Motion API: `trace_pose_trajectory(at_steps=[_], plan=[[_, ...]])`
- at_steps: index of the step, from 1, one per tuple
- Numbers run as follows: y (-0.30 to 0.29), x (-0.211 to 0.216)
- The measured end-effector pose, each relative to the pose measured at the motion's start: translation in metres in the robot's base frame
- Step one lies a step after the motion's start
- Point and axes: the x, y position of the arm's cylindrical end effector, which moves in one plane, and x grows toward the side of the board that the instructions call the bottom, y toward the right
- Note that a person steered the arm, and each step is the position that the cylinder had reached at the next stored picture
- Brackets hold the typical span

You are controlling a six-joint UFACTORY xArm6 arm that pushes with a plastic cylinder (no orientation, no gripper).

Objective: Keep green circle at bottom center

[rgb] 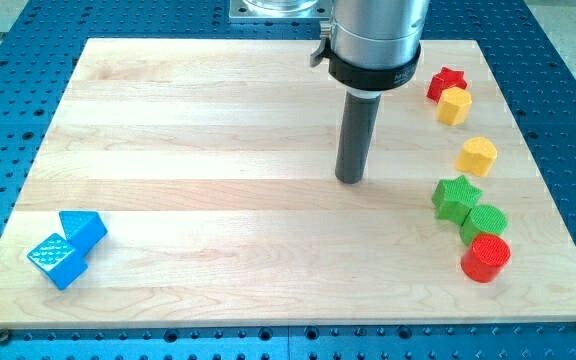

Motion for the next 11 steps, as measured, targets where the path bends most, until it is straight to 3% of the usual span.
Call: trace_pose_trajectory(at_steps=[3, 5, 7, 8, 9, 11], plan=[[0.020, -0.014], [0.085, -0.015], [0.170, 0.031], [0.177, 0.071], [0.144, 0.083], [-0.021, 0.072]])
